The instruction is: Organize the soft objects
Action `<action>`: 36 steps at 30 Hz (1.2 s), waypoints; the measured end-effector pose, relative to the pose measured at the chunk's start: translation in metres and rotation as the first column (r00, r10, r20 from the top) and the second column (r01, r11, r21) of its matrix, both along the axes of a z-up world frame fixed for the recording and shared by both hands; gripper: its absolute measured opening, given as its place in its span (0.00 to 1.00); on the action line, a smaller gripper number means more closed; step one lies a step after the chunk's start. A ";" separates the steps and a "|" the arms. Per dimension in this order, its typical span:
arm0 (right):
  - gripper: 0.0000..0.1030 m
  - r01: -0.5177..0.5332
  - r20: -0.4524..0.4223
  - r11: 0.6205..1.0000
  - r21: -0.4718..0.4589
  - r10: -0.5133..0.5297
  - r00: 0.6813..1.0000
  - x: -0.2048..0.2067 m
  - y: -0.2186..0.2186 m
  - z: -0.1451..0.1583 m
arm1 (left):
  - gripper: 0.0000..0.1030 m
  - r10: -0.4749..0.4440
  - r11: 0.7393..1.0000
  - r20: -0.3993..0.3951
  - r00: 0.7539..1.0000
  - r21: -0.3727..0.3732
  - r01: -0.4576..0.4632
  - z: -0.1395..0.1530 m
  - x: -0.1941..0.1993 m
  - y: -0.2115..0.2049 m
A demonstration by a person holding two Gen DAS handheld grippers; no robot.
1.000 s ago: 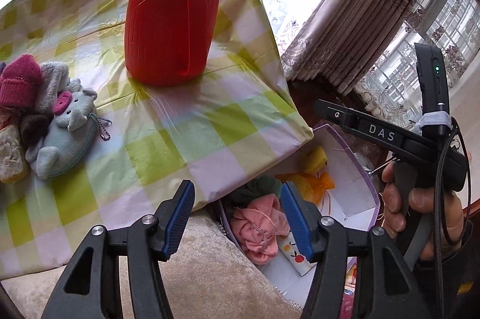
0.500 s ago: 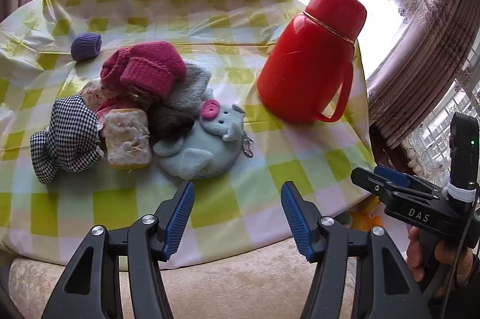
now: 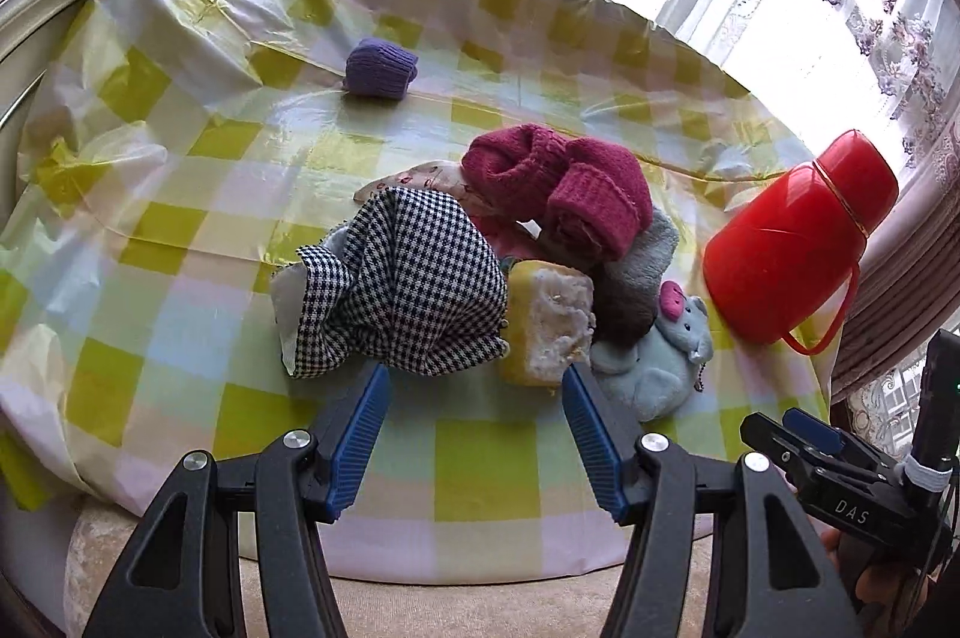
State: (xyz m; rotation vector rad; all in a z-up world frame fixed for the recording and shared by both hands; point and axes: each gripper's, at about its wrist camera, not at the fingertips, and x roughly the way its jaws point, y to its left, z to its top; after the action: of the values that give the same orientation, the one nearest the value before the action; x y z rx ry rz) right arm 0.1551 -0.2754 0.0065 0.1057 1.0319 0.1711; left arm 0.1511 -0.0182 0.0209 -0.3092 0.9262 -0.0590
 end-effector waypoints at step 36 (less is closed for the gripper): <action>0.64 -0.112 -0.064 0.991 -0.080 0.107 0.992 0.061 0.071 -0.035 | 0.27 0.084 0.990 -0.076 0.994 -0.105 -0.092 -0.046 0.050 0.046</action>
State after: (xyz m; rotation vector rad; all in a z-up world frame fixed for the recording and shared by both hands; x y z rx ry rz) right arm 0.2162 -0.2049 -0.0285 -0.0217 1.1032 0.2258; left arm 0.2016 0.0279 -0.0252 -0.4550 0.9812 -0.0171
